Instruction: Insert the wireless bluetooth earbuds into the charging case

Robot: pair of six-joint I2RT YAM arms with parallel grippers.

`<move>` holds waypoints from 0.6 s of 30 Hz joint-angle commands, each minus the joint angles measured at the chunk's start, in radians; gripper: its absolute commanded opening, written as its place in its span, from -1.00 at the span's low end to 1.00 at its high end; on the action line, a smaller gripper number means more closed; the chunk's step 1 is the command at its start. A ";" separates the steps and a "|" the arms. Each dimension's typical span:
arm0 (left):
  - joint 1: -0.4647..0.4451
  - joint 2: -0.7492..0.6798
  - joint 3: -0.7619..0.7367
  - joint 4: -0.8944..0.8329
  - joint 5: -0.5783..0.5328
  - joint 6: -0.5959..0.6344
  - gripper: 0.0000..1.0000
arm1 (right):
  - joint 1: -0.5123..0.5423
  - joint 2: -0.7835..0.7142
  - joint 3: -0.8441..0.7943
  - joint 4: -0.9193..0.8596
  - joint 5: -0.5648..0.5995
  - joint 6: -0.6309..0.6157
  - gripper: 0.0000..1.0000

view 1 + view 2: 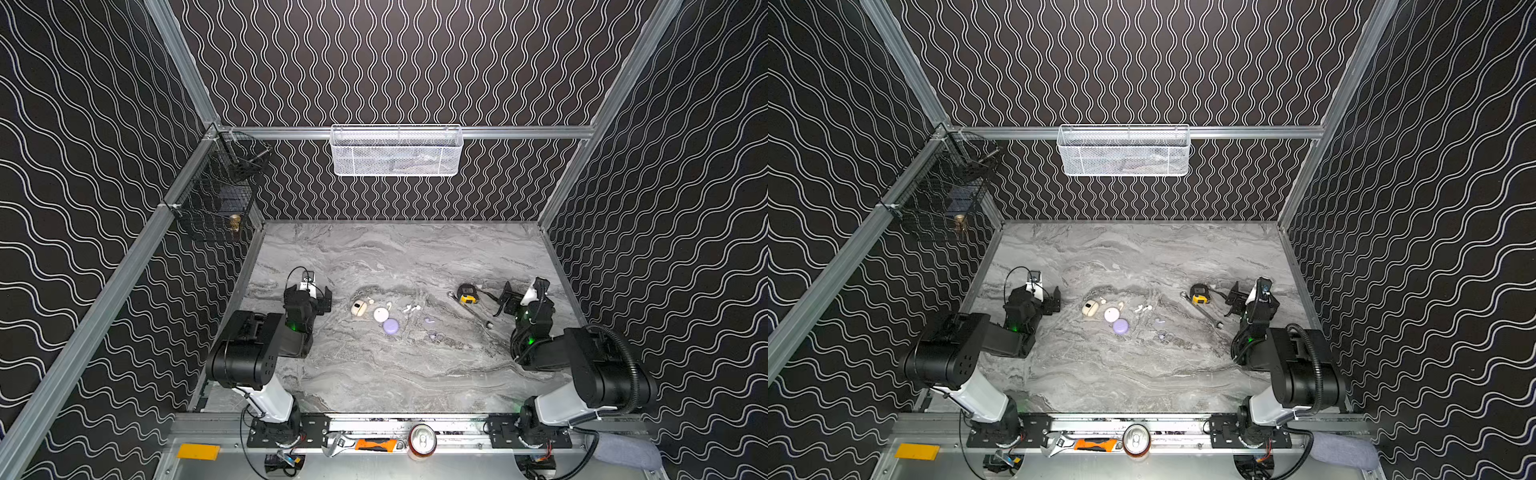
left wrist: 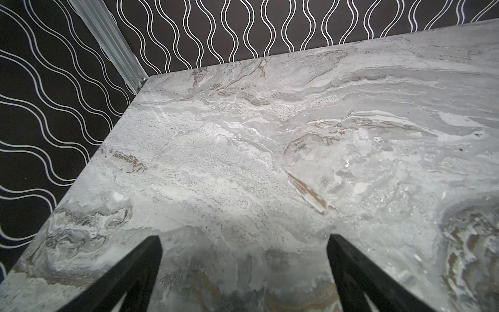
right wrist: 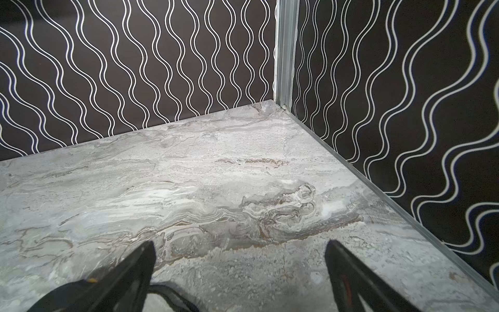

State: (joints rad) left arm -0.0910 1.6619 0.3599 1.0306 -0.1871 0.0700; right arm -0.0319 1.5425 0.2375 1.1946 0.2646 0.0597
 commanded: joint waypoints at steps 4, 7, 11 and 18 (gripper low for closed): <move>0.002 -0.004 0.001 0.018 -0.002 -0.010 0.97 | 0.000 -0.001 0.000 0.039 0.003 0.000 1.00; 0.001 -0.003 0.001 0.018 -0.004 -0.009 0.98 | 0.000 -0.002 0.001 0.039 0.003 -0.001 1.00; 0.000 -0.002 0.001 0.019 -0.006 -0.009 0.98 | 0.001 -0.002 0.002 0.039 0.003 -0.001 1.00; 0.000 -0.002 0.001 0.021 -0.005 -0.007 0.98 | 0.001 -0.041 -0.032 0.053 0.018 0.008 1.00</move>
State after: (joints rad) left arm -0.0910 1.6619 0.3599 1.0306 -0.1879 0.0704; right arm -0.0319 1.5261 0.2176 1.2011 0.2684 0.0601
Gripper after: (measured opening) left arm 0.988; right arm 0.998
